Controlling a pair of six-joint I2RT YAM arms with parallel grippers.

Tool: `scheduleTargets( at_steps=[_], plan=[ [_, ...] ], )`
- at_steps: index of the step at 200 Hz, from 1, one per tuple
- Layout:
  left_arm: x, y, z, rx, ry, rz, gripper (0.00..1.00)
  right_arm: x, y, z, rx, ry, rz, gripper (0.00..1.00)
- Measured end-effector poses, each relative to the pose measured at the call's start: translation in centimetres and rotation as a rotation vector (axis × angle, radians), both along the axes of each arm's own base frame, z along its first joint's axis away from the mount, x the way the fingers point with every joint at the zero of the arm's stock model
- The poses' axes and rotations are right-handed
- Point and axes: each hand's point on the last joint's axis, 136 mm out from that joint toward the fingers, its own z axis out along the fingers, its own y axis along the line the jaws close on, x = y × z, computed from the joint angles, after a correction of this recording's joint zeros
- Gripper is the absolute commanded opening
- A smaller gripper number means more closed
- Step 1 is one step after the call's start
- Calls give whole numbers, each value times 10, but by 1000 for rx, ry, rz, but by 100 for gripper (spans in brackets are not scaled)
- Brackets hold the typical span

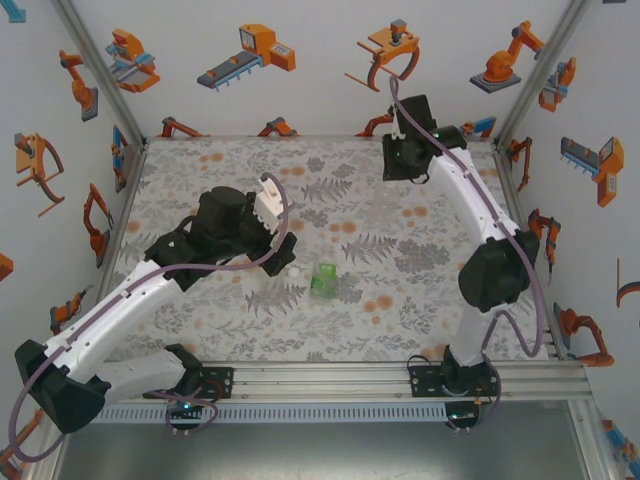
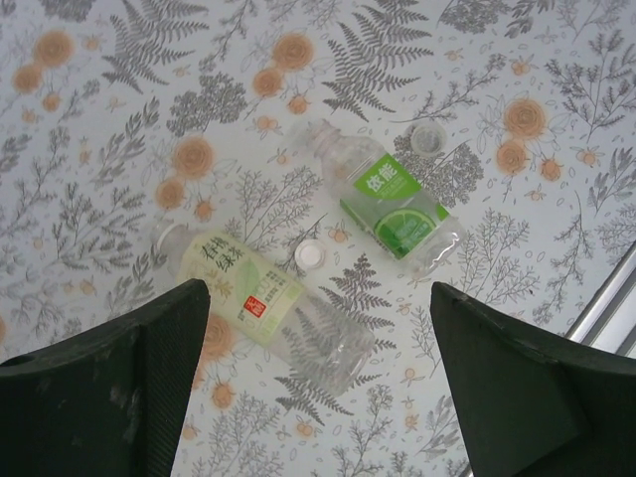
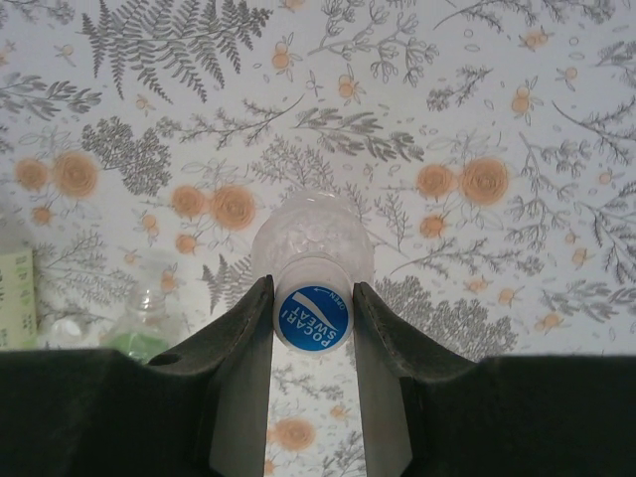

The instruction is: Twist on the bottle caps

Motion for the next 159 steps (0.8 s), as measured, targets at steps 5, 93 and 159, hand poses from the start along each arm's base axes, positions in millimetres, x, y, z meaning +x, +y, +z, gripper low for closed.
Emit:
scheduleTargets(
  at_steps=[5,93,159],
  plan=[
    [0,1,0,-2,5,9,84,6,1,-3,-5,-1,5,0],
    [-1,7,14,-58,0,49,84,49,12,-37,-59,-8,61,0],
    [-1,6,16,-66,-3,41,84,57,14,-44,-51,-39,64,4]
  ],
)
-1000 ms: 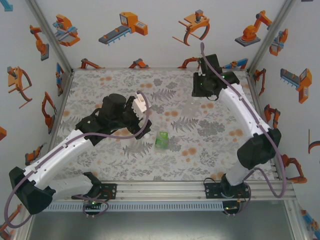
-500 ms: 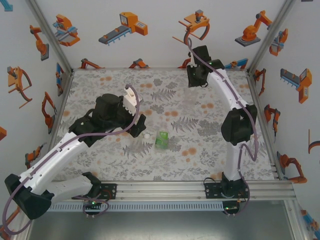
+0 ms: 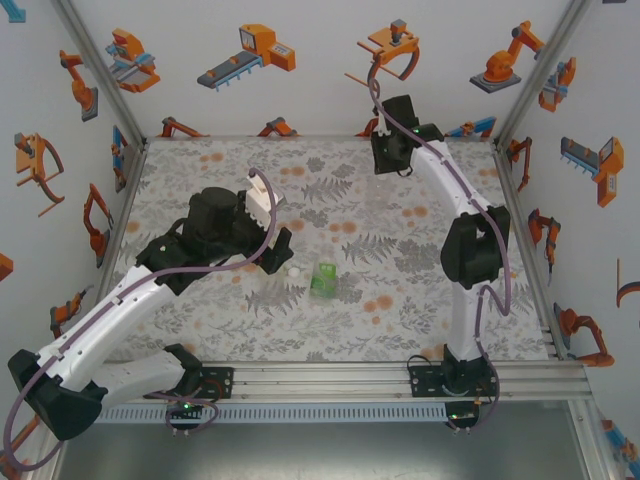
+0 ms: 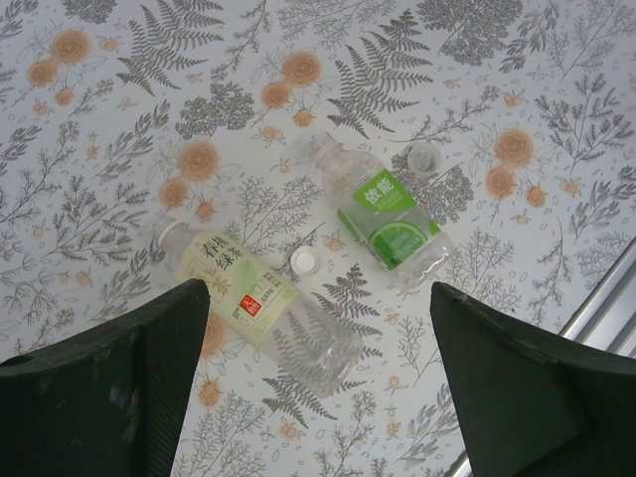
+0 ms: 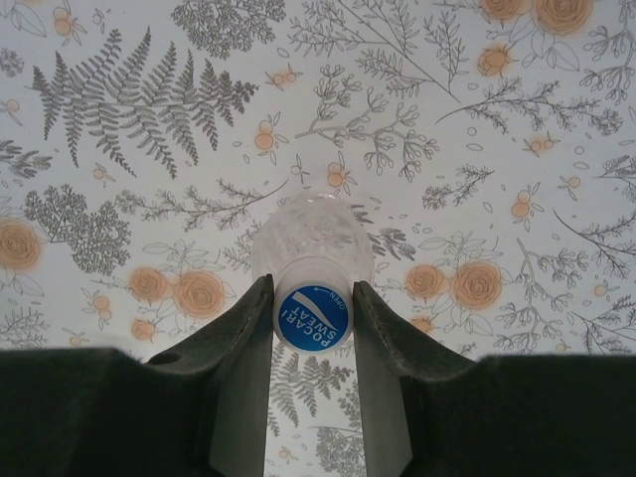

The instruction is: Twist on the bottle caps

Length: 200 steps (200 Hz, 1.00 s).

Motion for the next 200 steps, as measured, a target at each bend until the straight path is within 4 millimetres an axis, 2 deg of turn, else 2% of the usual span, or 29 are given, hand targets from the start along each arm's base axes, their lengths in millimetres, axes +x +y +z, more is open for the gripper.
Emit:
scheduleTargets(
  at_steps=[33,61,93,126,157,179,200],
  plan=[
    [-1,-1,0,-3,2,-6,84,2,0,0,2,-8,-1,30],
    [-1,-1,0,-3,3,-8,84,1,0,0,0,-6,-4,45],
    [-2,-1,0,-4,4,-10,84,-4,-3,0,-17,16,-6,49],
    [-2,-2,0,-5,4,-12,84,-2,-3,20,-6,-15,-6,49],
    [1,-4,-5,-5,29,0,84,-12,-6,34,3,-19,-14,49],
    [7,-8,-14,-5,76,21,81,-29,-11,51,25,-29,-28,49],
    [16,-13,-23,-20,143,75,79,-56,-17,67,60,-38,-45,49]
  ],
)
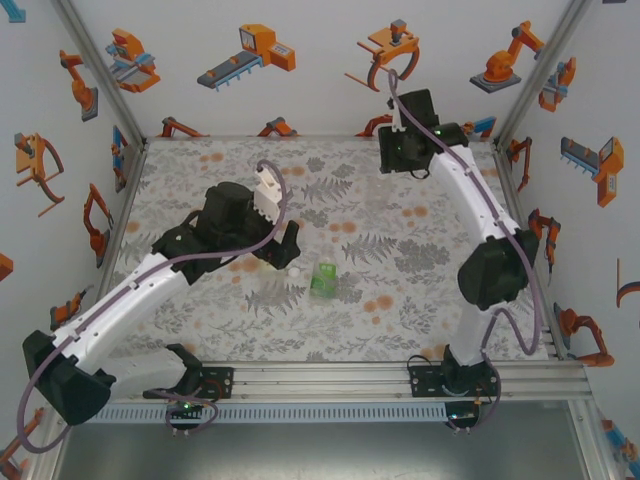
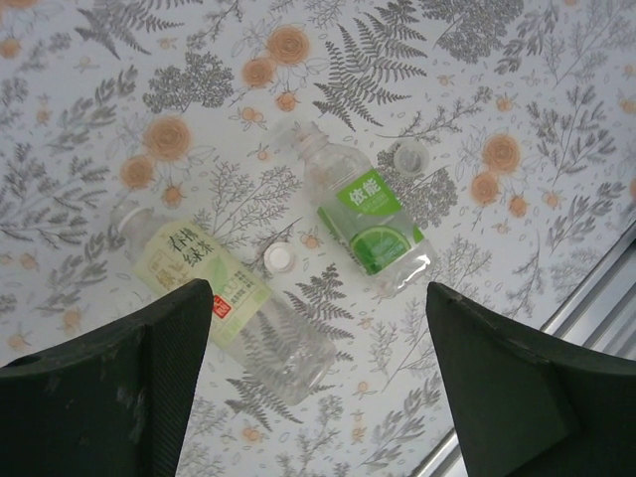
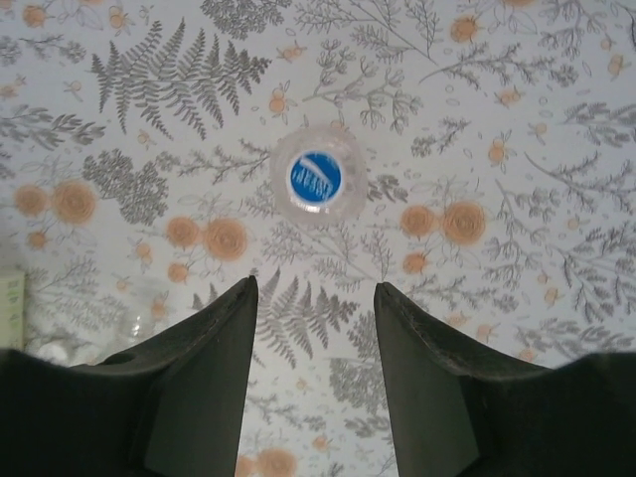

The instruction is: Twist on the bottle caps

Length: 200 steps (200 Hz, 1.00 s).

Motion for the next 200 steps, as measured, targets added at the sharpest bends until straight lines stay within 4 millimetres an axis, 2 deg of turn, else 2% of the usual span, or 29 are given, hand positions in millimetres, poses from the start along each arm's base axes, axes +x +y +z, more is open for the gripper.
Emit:
scheduleTargets(
  at_steps=[23,52,99,119,148,200],
  plan=[
    [11,-5,-11,-18,81,86,79,-30,-7,6,41,4,-23,48],
    [18,-26,-31,7,169,168,80,-60,-15,-8,72,41,-59,48],
    [19,-68,-87,147,340,285,79,-100,-29,-30,100,83,-109,47],
    [17,-76,-117,206,406,331,79,-109,-33,-33,107,83,-122,47],
    [2,-81,-158,292,487,380,76,-114,-35,-40,108,89,-130,47],
    [-5,-84,-192,318,568,453,69,-116,-34,-53,118,113,-140,47]
  ],
)
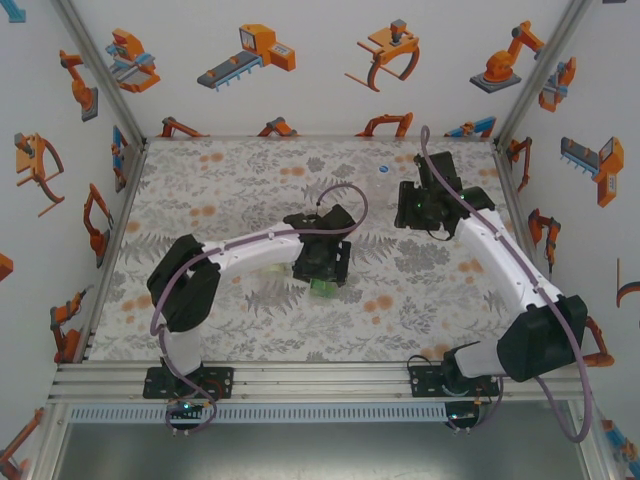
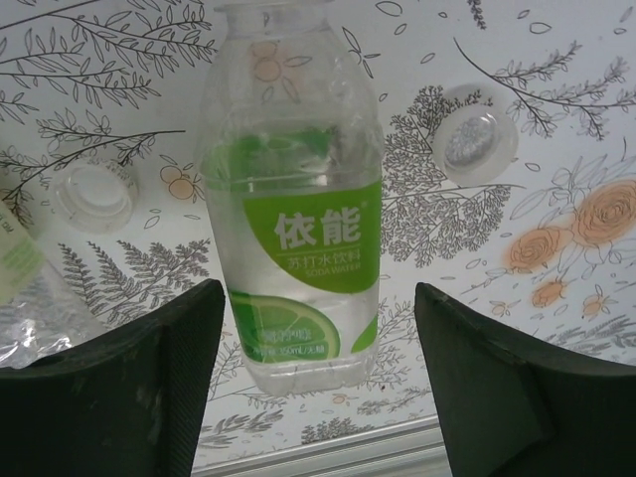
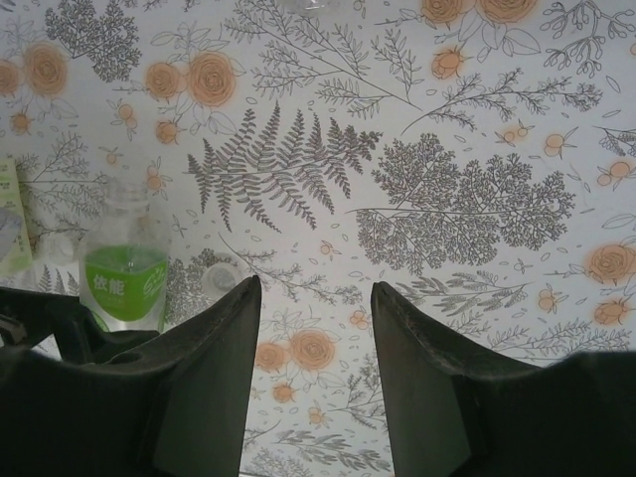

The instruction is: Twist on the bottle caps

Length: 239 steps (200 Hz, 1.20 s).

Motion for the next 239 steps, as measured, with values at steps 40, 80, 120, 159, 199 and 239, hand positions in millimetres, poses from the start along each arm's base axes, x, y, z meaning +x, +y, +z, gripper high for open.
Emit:
scheduleTargets(
  at_steps=[40,80,120,159,199,239],
  plan=[
    [-1,1,-25,32,46,35,64,0,2,-2,13,2,2,47],
    [-1,4,-40,64,63,57,62,0,3,-6,18,6,6,46],
    [0,5,-41,70,61,63,59,-1,4,-7,22,8,9,46],
    [2,6,-40,70,60,68,54,-1,4,-6,24,8,10,46],
    [6,7,-35,69,32,62,42,-3,8,-5,42,13,14,45],
    [16,12,11,20,-99,31,26,-15,17,-1,59,21,32,45]
  ],
)
